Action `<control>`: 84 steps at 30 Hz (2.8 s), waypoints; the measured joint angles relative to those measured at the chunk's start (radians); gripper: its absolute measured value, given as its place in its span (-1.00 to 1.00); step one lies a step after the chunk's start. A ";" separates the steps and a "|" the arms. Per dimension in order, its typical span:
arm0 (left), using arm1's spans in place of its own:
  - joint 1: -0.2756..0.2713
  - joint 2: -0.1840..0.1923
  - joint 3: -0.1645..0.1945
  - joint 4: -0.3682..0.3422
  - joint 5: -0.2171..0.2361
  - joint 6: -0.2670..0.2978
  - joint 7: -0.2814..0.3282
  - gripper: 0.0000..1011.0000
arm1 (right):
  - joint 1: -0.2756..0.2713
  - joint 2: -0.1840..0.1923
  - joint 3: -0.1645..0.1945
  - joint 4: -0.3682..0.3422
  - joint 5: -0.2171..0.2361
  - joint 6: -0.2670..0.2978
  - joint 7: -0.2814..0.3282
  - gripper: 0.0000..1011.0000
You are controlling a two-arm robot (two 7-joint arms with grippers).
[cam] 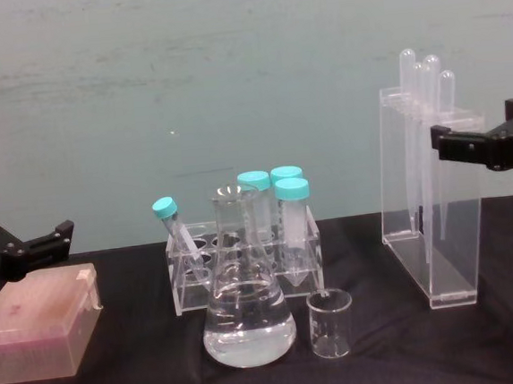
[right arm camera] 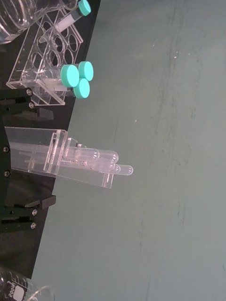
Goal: Place the experimental apparatus aside using one hand.
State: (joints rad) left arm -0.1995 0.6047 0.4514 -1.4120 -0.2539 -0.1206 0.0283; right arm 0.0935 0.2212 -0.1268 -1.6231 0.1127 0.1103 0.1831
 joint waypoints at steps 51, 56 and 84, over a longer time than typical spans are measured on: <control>0.000 0.000 0.000 0.000 0.000 0.000 0.000 0.98 | -0.004 -0.022 -0.003 -0.007 -0.023 -0.003 -0.019 0.98; 0.000 0.000 0.000 0.000 0.000 0.000 0.000 0.98 | -0.004 -0.032 -0.001 -0.006 -0.032 -0.004 -0.033 0.98; 0.000 0.000 0.000 0.000 0.000 0.000 0.000 0.98 | 0.039 -0.068 -0.004 0.045 -0.057 -0.010 -0.040 0.98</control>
State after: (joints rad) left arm -0.1995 0.6047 0.4514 -1.4120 -0.2540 -0.1205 0.0283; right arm 0.1321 0.1528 -0.1305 -1.5777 0.0561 0.1001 0.1431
